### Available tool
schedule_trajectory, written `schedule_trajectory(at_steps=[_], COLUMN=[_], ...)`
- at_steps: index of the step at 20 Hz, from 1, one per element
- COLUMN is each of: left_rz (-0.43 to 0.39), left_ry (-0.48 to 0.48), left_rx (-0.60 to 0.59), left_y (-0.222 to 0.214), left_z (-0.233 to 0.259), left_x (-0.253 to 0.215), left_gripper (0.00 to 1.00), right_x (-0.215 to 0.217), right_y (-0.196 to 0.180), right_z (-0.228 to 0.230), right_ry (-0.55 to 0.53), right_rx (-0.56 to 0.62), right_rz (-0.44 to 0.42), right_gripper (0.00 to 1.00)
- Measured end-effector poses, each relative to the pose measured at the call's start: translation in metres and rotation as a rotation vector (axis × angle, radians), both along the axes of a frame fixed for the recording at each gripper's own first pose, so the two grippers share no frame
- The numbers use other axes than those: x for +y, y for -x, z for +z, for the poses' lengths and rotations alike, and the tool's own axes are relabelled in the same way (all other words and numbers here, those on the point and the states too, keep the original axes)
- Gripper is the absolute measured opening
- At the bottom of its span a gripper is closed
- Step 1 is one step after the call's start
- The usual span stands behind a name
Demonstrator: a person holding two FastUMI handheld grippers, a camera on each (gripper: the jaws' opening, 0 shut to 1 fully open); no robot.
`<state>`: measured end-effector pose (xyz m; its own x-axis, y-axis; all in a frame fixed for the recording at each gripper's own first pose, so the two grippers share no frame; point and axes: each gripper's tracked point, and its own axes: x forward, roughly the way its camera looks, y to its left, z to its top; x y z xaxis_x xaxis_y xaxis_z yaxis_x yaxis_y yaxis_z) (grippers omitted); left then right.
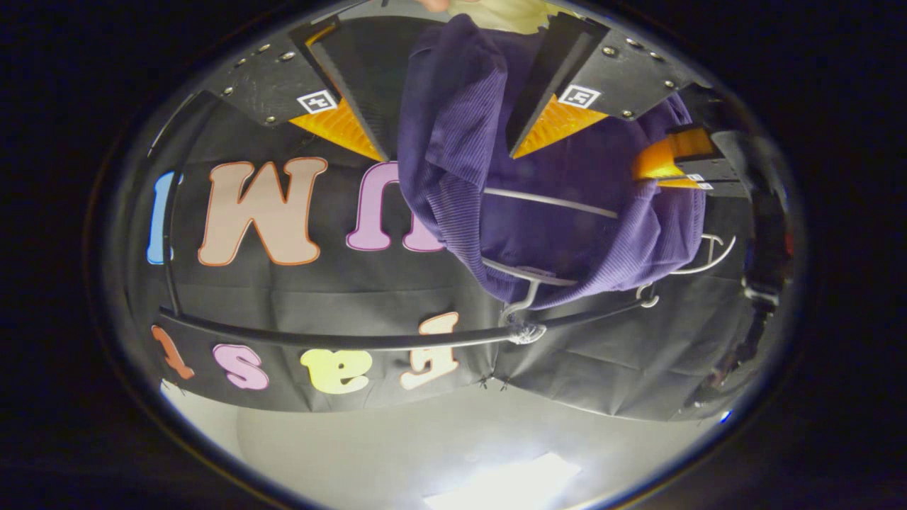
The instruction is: Grasp the clothes on the hanger with both hands and then place them into the laundry hamper below.
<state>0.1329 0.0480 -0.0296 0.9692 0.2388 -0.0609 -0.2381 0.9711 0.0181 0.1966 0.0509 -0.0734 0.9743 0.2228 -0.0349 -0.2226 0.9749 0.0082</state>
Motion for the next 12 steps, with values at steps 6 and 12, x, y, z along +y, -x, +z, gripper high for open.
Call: schedule_trajectory(at_steps=[6,12], left_rz=[0.01,0.052], left_ry=[-0.014,-0.06], left_rx=[-0.044,-0.119], left_y=[0.014,0.027], left_z=[0.028,0.067], left_x=[0.003,0.014], left_gripper=[0.0,0.0], right_x=[0.027,0.044], right_y=[-0.024,-0.044], right_z=[-0.02,-0.037], right_ry=[-0.001,-0.013], right_rx=[0.011,0.027], right_rz=[0.026,0.01], right_gripper=[0.93,0.98])
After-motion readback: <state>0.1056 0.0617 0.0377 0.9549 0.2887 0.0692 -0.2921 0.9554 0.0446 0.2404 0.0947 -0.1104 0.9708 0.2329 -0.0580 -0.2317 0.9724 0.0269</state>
